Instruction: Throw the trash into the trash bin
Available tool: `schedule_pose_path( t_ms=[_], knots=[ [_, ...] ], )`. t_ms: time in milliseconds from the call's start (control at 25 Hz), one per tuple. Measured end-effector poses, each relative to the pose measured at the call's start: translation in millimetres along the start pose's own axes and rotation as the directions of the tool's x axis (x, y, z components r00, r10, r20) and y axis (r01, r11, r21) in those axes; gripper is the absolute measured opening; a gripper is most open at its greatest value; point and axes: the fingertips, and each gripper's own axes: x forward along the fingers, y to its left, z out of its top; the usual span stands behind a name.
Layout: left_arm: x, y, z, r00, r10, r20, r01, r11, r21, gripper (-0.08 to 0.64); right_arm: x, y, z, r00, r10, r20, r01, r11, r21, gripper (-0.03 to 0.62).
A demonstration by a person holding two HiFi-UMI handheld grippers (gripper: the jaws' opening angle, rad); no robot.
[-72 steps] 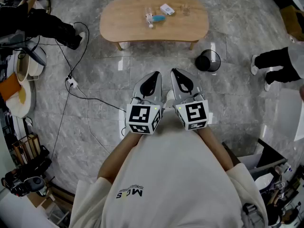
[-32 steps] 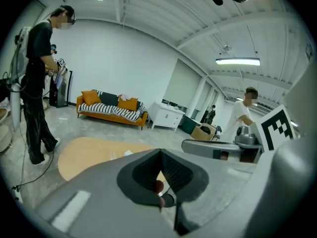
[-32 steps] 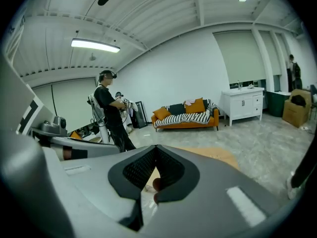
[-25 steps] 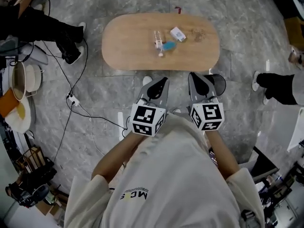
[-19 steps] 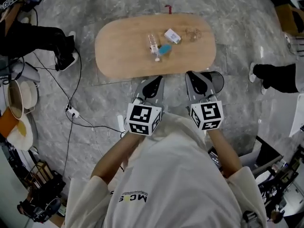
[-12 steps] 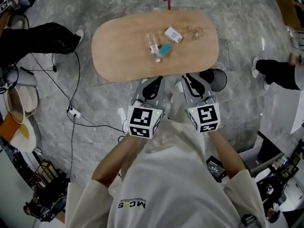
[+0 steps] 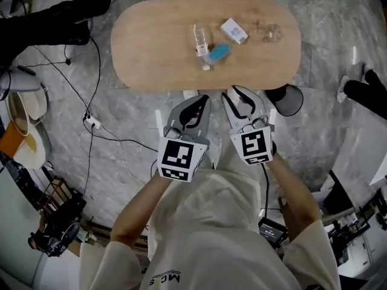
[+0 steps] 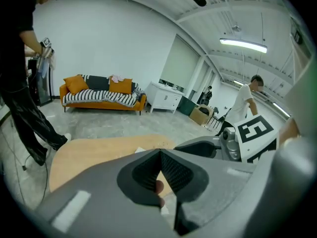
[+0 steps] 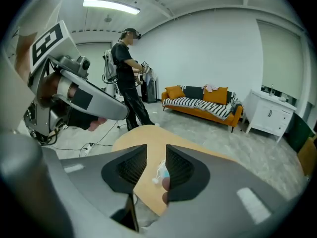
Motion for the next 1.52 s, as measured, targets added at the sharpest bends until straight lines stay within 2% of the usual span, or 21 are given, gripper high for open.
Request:
schedule_pose_path(
  t_ms=[240, 400, 840, 1120, 1520],
  knots=[
    [26, 15, -37, 0.999, 0.031, -0.028, -0.031, 1.0, -0.005, 0.0, 33, -1, -40, 0.999, 0.018, -0.04, -0.018, 1.0, -0.014, 0.156],
    [40, 27, -57, 0.998, 0.045, -0.04, -0.046, 0.999, -0.026, 0.0, 58, -6, -65, 0.997, -0.001, -0.076, 0.001, 1.0, -0.004, 0.167],
    [77, 61, -106, 0.994, 0.061, -0.096, -0.065, 0.997, -0.039, 0.0, 143, -13, -121, 0.988, -0.026, -0.153, 0.044, 0.992, 0.116, 0.186],
    [98, 84, -136, 0.987, 0.077, -0.144, -0.089, 0.993, -0.079, 0.0, 181, -18, -139, 0.984, -0.02, -0.178, 0.048, 0.987, 0.151, 0.204],
    [104, 102, -148, 0.981, 0.1, -0.168, -0.121, 0.986, -0.119, 0.0, 221, -19, -170, 0.965, -0.032, -0.261, 0.077, 0.983, 0.165, 0.25]
  ],
)
